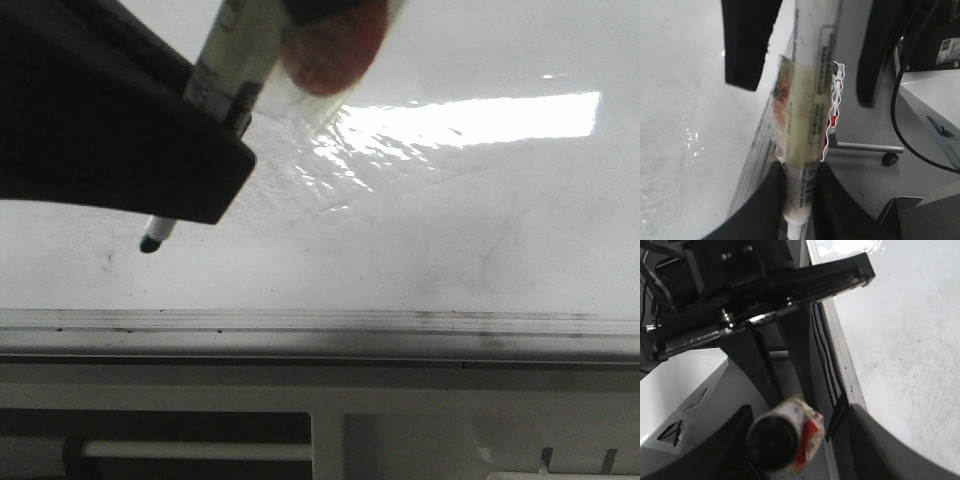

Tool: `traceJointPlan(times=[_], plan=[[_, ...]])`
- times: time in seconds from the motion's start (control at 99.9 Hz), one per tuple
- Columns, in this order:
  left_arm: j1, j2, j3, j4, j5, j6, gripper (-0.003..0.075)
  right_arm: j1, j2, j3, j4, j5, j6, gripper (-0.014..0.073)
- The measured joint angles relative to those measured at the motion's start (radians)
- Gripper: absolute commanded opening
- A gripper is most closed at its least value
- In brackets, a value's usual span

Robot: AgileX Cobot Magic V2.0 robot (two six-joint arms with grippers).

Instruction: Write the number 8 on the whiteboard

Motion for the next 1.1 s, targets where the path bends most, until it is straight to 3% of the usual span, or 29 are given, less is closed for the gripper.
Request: traceJointPlan(times=[0.08, 0.22, 0.37, 0.47, 0.52, 0.62, 0.74, 0.821, 0.961, 1.101], plan=[[0.000, 0.000, 0.000, 0.000, 0.000, 0.001, -0.0020, 0.016, 0.020, -0.002, 0.002, -0.014, -0.005, 0.0262], [0.000, 0.000, 0.000, 0.000, -0.002, 0.001, -0.0020, 0.025, 0.029, -0.001, 0.004, -0.023, -0.007, -0.0074], [0.000, 0.000, 0.000, -0.008, -0.018, -0.007, 0.0024, 0.025, 0.029, -0.001, 0.002, -0.033, -0.007, -0.0053], [0.000, -0.002, 0.000, -0.024, -0.018, -0.008, 0.0197, 0.021, 0.029, -0.002, -0.004, -0.021, 0.034, -0.0053], [0.000, -0.010, 0.000, -0.034, -0.016, -0.017, 0.0323, 0.004, 0.029, -0.010, -0.025, 0.009, 0.079, -0.0053], [0.000, -0.051, 0.000, -0.040, -0.019, -0.067, 0.0466, -0.048, 0.029, -0.059, -0.167, 0.141, 0.226, -0.0053], [0.021, -0.135, 0.002, -0.034, -0.023, -0.145, 0.0449, -0.101, 0.029, -0.174, -0.405, 0.313, 0.415, -0.0048], [0.061, -0.215, 0.023, -0.032, -0.045, -0.201, 0.0427, -0.110, 0.012, -0.244, -0.515, 0.335, 0.512, -0.0039], [0.155, -0.364, 0.108, -0.030, -0.109, -0.288, 0.0400, -0.112, -0.079, -0.262, -0.591, 0.187, 0.643, -0.0038], [0.246, -0.481, 0.198, -0.044, -0.142, -0.335, 0.0317, -0.112, -0.188, -0.110, -0.658, -0.057, 0.676, -0.0039]])
